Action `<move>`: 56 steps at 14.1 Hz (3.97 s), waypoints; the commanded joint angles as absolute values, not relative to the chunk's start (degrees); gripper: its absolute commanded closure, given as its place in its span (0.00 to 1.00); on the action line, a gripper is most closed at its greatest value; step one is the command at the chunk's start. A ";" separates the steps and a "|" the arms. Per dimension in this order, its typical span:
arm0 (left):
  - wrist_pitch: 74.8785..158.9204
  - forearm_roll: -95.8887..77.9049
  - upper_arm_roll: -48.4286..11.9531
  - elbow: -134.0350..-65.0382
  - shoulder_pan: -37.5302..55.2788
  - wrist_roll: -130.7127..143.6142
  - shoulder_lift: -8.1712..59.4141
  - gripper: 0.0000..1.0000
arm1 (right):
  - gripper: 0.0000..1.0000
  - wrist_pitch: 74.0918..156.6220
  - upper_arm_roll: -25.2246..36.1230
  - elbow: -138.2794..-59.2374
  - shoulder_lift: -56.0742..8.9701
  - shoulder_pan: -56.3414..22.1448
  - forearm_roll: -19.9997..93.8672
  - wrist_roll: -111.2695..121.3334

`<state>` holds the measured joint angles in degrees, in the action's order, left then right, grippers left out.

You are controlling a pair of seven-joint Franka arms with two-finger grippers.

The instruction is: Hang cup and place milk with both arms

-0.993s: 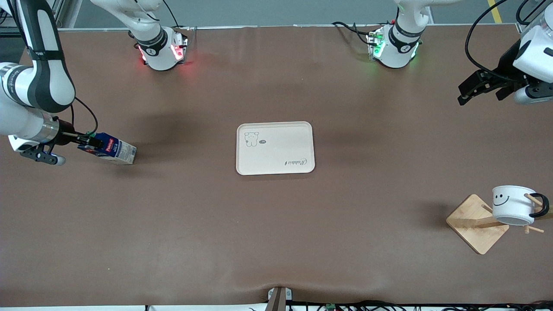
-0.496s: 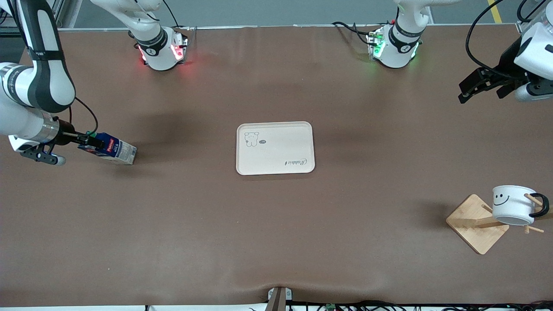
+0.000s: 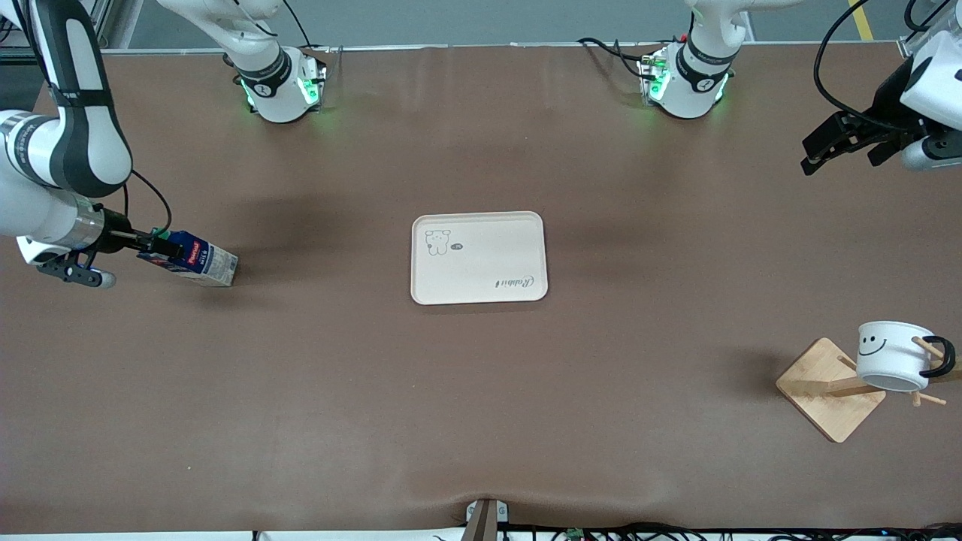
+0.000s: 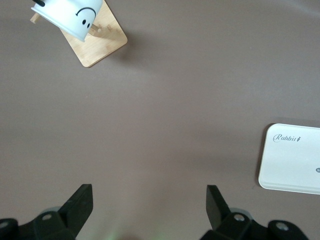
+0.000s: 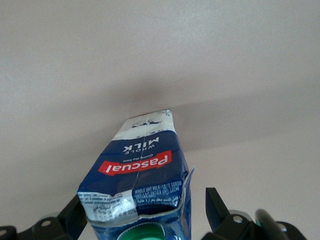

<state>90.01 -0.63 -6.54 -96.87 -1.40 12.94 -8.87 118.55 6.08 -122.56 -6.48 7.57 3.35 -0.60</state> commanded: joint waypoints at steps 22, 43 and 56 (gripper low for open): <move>88.95 -1.32 -6.07 -97.56 -2.29 11.87 -11.60 0.00 | 0.00 80.59 5.01 -74.95 -6.79 0.61 2.46 -1.32; 88.77 -1.06 -5.27 -94.92 -2.72 9.32 -10.03 0.00 | 0.00 84.90 5.01 -88.95 3.87 -0.26 -4.48 -0.79; 85.34 -0.62 -6.06 -92.81 -2.11 8.61 -8.53 0.00 | 0.00 84.90 5.19 -89.30 3.69 1.76 -0.44 -0.88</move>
<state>86.92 -0.63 -5.88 -94.89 -2.23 9.68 -9.86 84.29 5.58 -88.27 2.87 1.05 -1.43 -0.73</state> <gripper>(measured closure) 0.000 0.000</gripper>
